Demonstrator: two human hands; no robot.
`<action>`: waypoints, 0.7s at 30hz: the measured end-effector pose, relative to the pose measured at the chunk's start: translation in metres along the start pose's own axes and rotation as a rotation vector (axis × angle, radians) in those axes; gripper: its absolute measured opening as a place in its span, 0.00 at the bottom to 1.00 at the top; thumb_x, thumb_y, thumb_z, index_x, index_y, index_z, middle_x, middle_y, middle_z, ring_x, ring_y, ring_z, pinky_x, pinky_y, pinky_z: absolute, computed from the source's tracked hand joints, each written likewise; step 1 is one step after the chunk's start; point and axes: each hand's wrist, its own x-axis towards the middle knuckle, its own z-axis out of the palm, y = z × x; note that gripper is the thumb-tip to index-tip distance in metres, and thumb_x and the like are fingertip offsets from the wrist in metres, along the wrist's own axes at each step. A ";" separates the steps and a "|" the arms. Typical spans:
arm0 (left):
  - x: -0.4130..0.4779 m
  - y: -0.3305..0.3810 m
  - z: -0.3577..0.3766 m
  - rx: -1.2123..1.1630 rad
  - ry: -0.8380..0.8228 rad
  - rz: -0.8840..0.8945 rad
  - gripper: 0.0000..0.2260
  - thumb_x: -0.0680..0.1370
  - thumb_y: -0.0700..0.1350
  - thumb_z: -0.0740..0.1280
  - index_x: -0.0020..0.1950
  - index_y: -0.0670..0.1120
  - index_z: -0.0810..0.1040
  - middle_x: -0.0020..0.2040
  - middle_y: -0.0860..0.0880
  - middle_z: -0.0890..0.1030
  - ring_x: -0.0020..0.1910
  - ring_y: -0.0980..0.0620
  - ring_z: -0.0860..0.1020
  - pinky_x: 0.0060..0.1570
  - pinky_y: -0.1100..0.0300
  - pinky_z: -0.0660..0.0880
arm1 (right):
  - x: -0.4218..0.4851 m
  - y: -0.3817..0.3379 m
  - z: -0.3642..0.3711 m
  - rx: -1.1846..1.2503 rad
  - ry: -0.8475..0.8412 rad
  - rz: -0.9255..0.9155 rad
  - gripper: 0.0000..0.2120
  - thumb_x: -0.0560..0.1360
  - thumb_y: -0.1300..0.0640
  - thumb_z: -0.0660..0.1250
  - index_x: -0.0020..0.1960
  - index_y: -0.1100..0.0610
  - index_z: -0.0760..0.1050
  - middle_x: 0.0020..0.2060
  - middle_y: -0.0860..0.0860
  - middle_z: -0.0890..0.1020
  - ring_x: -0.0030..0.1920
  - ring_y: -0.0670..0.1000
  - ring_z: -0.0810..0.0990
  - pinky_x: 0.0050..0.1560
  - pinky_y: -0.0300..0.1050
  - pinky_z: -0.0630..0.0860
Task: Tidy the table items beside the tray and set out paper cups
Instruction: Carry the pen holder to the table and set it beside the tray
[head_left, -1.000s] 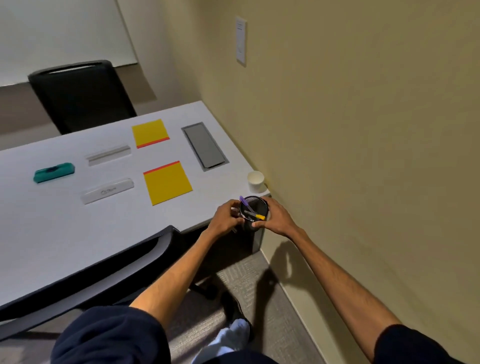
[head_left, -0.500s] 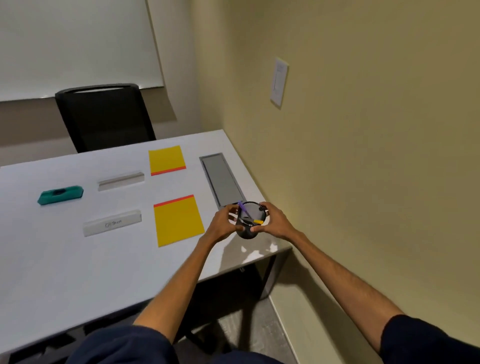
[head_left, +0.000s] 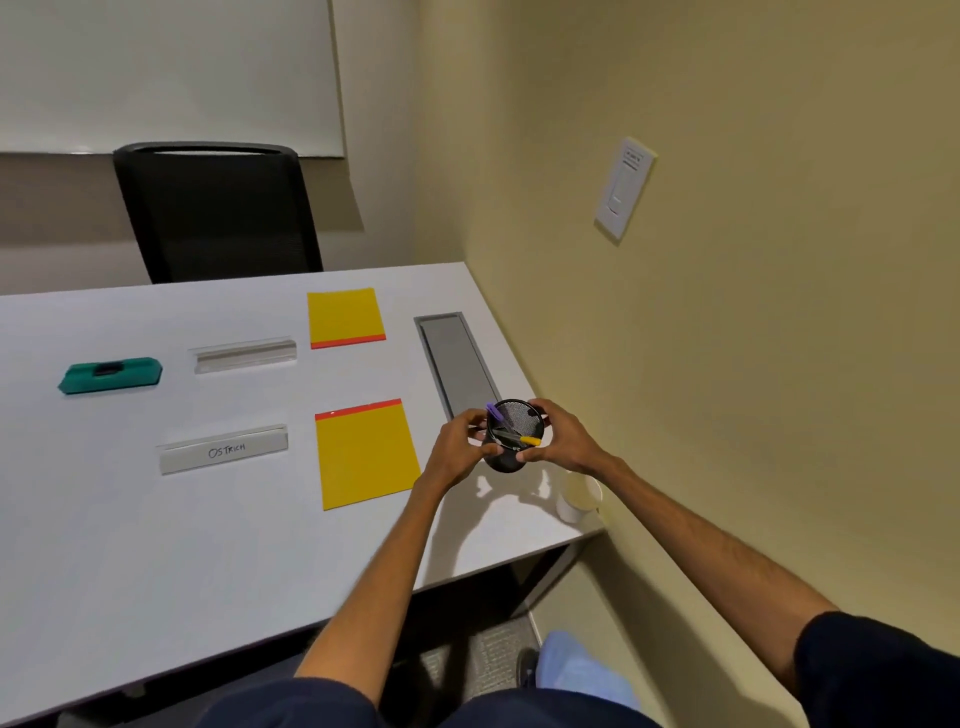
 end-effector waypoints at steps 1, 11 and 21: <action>0.001 -0.002 -0.001 -0.011 0.003 -0.004 0.25 0.67 0.41 0.77 0.62 0.47 0.76 0.55 0.48 0.80 0.48 0.51 0.79 0.48 0.58 0.77 | 0.003 -0.001 0.001 -0.010 0.000 -0.004 0.42 0.59 0.50 0.82 0.68 0.54 0.68 0.62 0.51 0.76 0.57 0.52 0.76 0.57 0.47 0.75; 0.033 -0.002 0.009 -0.073 -0.021 -0.015 0.23 0.71 0.38 0.72 0.67 0.43 0.75 0.61 0.45 0.80 0.50 0.49 0.81 0.52 0.56 0.77 | 0.033 0.016 0.001 -0.011 0.050 0.055 0.43 0.59 0.53 0.83 0.68 0.56 0.67 0.61 0.51 0.76 0.57 0.52 0.76 0.58 0.46 0.73; 0.084 -0.001 0.034 -0.046 -0.081 -0.035 0.23 0.74 0.33 0.66 0.69 0.41 0.72 0.65 0.44 0.77 0.59 0.44 0.79 0.62 0.52 0.75 | 0.068 0.044 -0.003 0.007 0.083 0.102 0.41 0.58 0.52 0.80 0.67 0.54 0.68 0.61 0.52 0.77 0.59 0.53 0.75 0.57 0.47 0.74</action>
